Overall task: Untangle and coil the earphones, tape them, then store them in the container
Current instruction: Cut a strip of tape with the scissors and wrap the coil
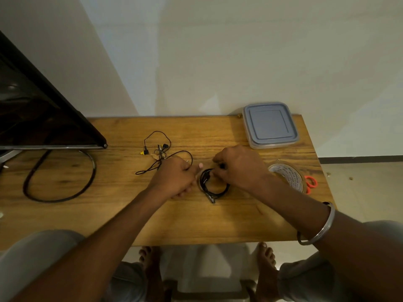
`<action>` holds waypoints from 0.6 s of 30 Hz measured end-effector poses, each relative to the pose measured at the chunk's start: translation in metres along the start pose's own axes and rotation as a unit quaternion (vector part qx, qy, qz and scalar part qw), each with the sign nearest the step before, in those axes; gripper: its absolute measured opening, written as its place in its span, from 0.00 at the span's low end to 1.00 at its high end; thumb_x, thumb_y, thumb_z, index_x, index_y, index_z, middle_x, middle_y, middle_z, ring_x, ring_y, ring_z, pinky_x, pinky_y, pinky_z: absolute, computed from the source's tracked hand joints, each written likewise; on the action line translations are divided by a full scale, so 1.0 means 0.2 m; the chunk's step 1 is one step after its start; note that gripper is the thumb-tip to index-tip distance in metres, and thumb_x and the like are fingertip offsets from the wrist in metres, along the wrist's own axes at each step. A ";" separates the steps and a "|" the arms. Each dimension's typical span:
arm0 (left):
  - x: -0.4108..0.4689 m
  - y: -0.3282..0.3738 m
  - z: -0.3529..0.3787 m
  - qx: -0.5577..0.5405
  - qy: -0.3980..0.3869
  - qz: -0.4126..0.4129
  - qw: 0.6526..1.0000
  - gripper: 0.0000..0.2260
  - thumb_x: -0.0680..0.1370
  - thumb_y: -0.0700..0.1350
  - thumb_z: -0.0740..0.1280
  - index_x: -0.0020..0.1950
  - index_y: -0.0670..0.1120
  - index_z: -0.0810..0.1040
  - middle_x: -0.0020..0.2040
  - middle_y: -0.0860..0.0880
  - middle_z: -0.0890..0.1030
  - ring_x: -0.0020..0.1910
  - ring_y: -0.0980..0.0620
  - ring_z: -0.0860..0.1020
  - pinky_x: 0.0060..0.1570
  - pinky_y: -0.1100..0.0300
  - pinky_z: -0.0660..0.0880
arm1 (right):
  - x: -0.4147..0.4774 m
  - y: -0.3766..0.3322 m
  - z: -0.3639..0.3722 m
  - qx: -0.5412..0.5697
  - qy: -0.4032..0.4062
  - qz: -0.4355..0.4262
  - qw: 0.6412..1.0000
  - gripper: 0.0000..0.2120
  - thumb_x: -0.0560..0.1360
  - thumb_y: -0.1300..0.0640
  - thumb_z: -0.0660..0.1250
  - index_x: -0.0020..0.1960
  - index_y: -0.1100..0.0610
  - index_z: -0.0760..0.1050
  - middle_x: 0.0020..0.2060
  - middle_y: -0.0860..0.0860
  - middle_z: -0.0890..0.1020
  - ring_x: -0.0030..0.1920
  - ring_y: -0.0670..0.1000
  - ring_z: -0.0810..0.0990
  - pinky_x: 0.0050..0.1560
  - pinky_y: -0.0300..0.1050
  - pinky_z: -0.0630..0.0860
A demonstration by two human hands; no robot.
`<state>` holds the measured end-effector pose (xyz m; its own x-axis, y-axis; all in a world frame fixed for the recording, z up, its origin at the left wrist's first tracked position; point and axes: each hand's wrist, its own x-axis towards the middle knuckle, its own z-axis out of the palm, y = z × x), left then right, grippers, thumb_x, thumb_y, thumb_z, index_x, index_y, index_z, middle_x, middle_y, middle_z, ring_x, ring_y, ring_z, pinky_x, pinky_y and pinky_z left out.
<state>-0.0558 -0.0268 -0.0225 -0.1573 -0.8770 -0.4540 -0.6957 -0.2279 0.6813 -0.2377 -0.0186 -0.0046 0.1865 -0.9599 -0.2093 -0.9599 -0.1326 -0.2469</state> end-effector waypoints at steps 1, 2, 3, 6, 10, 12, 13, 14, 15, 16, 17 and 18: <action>0.00 0.01 -0.02 -0.012 0.012 0.005 1.000 0.23 0.81 0.58 0.63 0.37 0.40 0.82 0.26 0.46 0.80 0.17 0.55 0.72 0.19 0.68 0.65 | 0.00 0.01 -0.02 0.017 0.009 0.004 1.000 0.17 0.77 0.42 0.69 0.63 0.48 0.80 0.56 0.49 0.83 0.57 0.52 0.80 0.53 0.49 0.79; 0.01 0.01 -0.03 -0.026 0.025 0.012 0.999 0.24 0.81 0.58 0.63 0.36 0.41 0.82 0.26 0.46 0.79 0.17 0.54 0.72 0.19 0.68 0.65 | -0.01 0.01 -0.06 0.040 0.021 0.009 0.999 0.17 0.77 0.43 0.69 0.63 0.48 0.80 0.58 0.48 0.83 0.57 0.51 0.80 0.56 0.50 0.79; 0.01 0.02 -0.04 -0.044 0.039 0.018 0.998 0.24 0.81 0.58 0.63 0.36 0.41 0.82 0.25 0.46 0.79 0.17 0.54 0.71 0.20 0.68 0.65 | -0.01 0.03 -0.09 0.066 0.032 0.016 0.997 0.15 0.78 0.44 0.68 0.62 0.48 0.81 0.57 0.47 0.83 0.56 0.50 0.81 0.56 0.50 0.79; 0.01 0.04 -0.07 -0.085 0.079 0.053 0.992 0.23 0.81 0.56 0.63 0.34 0.41 0.81 0.22 0.47 0.77 0.17 0.54 0.70 0.19 0.66 0.65 | -0.05 0.12 -0.24 0.137 0.068 0.047 0.987 0.08 0.78 0.50 0.70 0.54 0.50 0.84 0.48 0.47 0.86 0.47 0.48 0.83 0.50 0.46 0.80; -0.02 0.06 -0.06 -0.073 0.112 0.133 0.982 0.22 0.82 0.55 0.63 0.34 0.44 0.82 0.22 0.48 0.77 0.19 0.54 0.73 0.24 0.64 0.70 | -0.19 0.35 -0.43 0.140 0.082 0.105 0.981 0.05 0.77 0.57 0.70 0.48 0.56 0.85 0.39 0.47 0.83 0.37 0.43 0.80 0.48 0.45 0.79; -0.04 0.07 -0.04 -0.062 0.118 0.162 0.978 0.21 0.81 0.55 0.63 0.34 0.46 0.82 0.23 0.48 0.78 0.20 0.54 0.73 0.26 0.64 0.70 | -0.27 0.48 -0.44 0.108 0.065 0.159 0.979 0.05 0.75 0.56 0.72 0.48 0.56 0.85 0.41 0.49 0.84 0.39 0.46 0.81 0.49 0.46 0.79; -0.05 0.08 -0.03 -0.055 0.117 0.175 0.976 0.21 0.81 0.55 0.63 0.34 0.47 0.82 0.23 0.48 0.78 0.20 0.54 0.74 0.27 0.64 0.70 | -0.30 0.53 -0.43 0.085 0.049 0.189 0.977 0.06 0.74 0.54 0.73 0.48 0.55 0.85 0.44 0.51 0.84 0.43 0.49 0.82 0.51 0.48 0.80; -0.05 0.08 -0.02 -0.047 0.116 0.188 0.974 0.20 0.81 0.55 0.63 0.34 0.48 0.82 0.24 0.48 0.79 0.21 0.54 0.74 0.27 0.64 0.70 | -0.33 0.56 -0.40 0.062 0.023 0.217 0.974 0.10 0.72 0.51 0.75 0.51 0.54 0.83 0.47 0.52 0.84 0.46 0.52 0.83 0.54 0.51 0.81; -0.06 0.09 -0.01 -0.038 0.112 0.204 0.972 0.20 0.82 0.55 0.63 0.33 0.49 0.82 0.24 0.48 0.79 0.21 0.55 0.73 0.28 0.64 0.69 | -0.36 0.58 -0.37 0.045 -0.011 0.242 0.969 0.15 0.72 0.47 0.76 0.54 0.54 0.81 0.51 0.53 0.83 0.48 0.54 0.82 0.55 0.53 0.81; -0.06 0.10 0.00 -0.031 0.107 0.220 0.969 0.19 0.82 0.54 0.63 0.34 0.49 0.82 0.24 0.48 0.79 0.21 0.57 0.73 0.27 0.65 0.69 | -0.38 0.58 -0.34 0.036 -0.047 0.258 0.964 0.20 0.71 0.44 0.76 0.57 0.54 0.79 0.52 0.53 0.82 0.49 0.54 0.82 0.56 0.54 0.80; -0.07 0.11 0.01 -0.028 0.102 0.236 0.966 0.19 0.82 0.53 0.63 0.34 0.49 0.82 0.24 0.49 0.79 0.20 0.58 0.73 0.27 0.65 0.69 | -0.39 0.57 -0.31 0.033 -0.075 0.266 0.961 0.23 0.71 0.42 0.76 0.58 0.55 0.78 0.52 0.53 0.82 0.49 0.54 0.81 0.56 0.54 0.80; -0.07 0.12 0.02 -0.027 0.093 0.251 0.963 0.18 0.81 0.52 0.63 0.35 0.49 0.82 0.24 0.49 0.79 0.20 0.58 0.73 0.27 0.64 0.69 | -0.40 0.56 -0.28 0.035 -0.089 0.265 0.960 0.24 0.71 0.41 0.76 0.58 0.56 0.77 0.51 0.53 0.82 0.49 0.53 0.82 0.55 0.54 0.80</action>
<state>-0.0730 -0.0184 -0.0031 -0.3327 -0.9418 0.0479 -0.5257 0.2274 0.8197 -0.3729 0.0296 0.0379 -0.2848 -0.8302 -0.4793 -0.9146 0.3851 -0.1235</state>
